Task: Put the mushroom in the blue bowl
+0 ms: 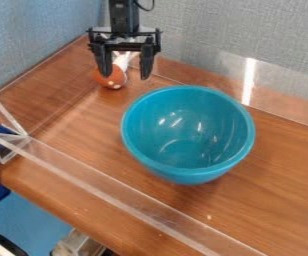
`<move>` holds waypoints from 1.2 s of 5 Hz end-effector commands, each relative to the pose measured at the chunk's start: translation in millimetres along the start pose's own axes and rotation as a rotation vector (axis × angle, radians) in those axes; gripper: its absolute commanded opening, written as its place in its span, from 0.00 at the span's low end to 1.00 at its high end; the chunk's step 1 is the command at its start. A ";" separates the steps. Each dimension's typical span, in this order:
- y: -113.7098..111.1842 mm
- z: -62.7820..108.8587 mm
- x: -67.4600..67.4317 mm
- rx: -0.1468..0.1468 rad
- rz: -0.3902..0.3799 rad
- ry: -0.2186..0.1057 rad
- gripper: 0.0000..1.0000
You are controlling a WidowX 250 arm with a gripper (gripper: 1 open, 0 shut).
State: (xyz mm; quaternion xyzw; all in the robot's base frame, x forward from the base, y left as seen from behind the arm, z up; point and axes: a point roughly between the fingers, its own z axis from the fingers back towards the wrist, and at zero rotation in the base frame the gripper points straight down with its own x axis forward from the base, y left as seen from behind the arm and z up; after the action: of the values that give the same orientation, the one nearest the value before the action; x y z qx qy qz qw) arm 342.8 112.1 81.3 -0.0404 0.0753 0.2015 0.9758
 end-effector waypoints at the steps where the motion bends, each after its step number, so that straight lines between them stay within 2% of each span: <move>1: 13.7 20.3 15.3 -0.009 0.047 -0.071 1.00; 6: 37.9 1.3 44.0 -0.017 0.147 -0.044 1.00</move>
State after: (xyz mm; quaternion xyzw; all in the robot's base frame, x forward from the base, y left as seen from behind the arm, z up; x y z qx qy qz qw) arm 361.9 153.4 48.9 -0.0447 0.0936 0.2665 0.9582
